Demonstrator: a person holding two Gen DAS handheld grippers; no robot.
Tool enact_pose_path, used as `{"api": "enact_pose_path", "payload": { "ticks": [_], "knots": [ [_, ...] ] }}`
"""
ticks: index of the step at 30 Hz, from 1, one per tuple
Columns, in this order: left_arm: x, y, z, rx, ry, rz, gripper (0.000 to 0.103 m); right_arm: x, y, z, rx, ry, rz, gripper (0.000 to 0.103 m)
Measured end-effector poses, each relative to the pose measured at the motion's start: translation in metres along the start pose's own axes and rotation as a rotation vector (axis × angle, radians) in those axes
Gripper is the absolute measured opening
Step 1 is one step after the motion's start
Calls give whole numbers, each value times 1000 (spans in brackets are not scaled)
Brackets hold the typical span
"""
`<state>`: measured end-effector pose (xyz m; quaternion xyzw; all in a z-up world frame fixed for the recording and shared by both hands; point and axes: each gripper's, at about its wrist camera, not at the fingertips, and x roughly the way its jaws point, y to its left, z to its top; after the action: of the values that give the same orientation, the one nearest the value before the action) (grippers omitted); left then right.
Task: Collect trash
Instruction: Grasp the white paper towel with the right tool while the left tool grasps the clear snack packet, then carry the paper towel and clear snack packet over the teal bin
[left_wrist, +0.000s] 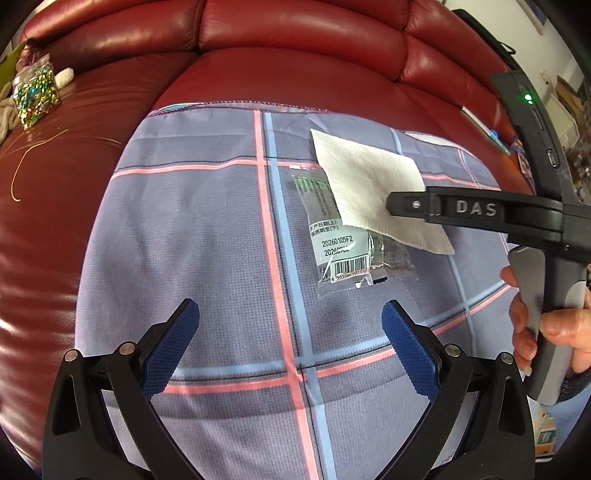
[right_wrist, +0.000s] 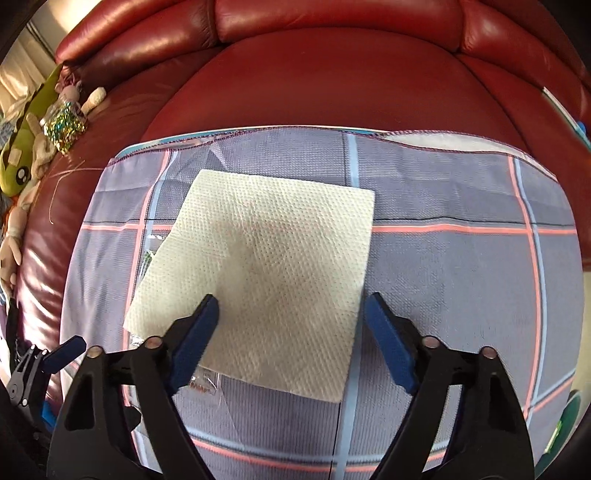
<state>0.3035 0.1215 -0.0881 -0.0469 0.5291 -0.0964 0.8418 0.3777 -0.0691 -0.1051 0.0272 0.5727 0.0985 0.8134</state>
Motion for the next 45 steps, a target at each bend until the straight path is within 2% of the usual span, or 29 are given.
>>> {"api": "enact_pose_path", "payload": {
  "ticks": [5,7,8,11,12,13,19,30,31,33,40,45],
  "knots": [
    [2,-5,4,9,-3,-5,99,3,9,-1,-67,-21,-60,64],
    [3,-5,5,9,-3,-6,99,4,16,-4,-120,-35,-113,49],
    [3,-5,5,8,-2,-5,99,3,20,-5,-140,-45,-109,45],
    [4,-5,6,0,-4,-3,99,3,27,-7,-166,-44,-89,21],
    [5,-5,7,-4,-2,-5,99,2,31,-7,-183,-30,-78,7],
    [6,-4,8,-6,-1,-6,99,2,32,-8,-186,-26,-72,4],
    [11,-14,12,19,3,-2,99,-16,-2,-13,-87,-34,-12,3],
    [44,-50,36,108,19,18,98,-51,-63,-42,8,-54,-15,3],
    [46,-51,36,106,17,16,96,-53,-67,-45,12,-56,-13,3],
    [49,-54,38,109,8,27,80,-58,-72,-51,23,-59,-7,3],
    [42,-68,27,137,-17,60,76,-69,-83,-67,51,-66,8,3],
    [21,-85,7,146,-32,30,76,-86,-92,-84,70,-78,13,3]
  ]
}}
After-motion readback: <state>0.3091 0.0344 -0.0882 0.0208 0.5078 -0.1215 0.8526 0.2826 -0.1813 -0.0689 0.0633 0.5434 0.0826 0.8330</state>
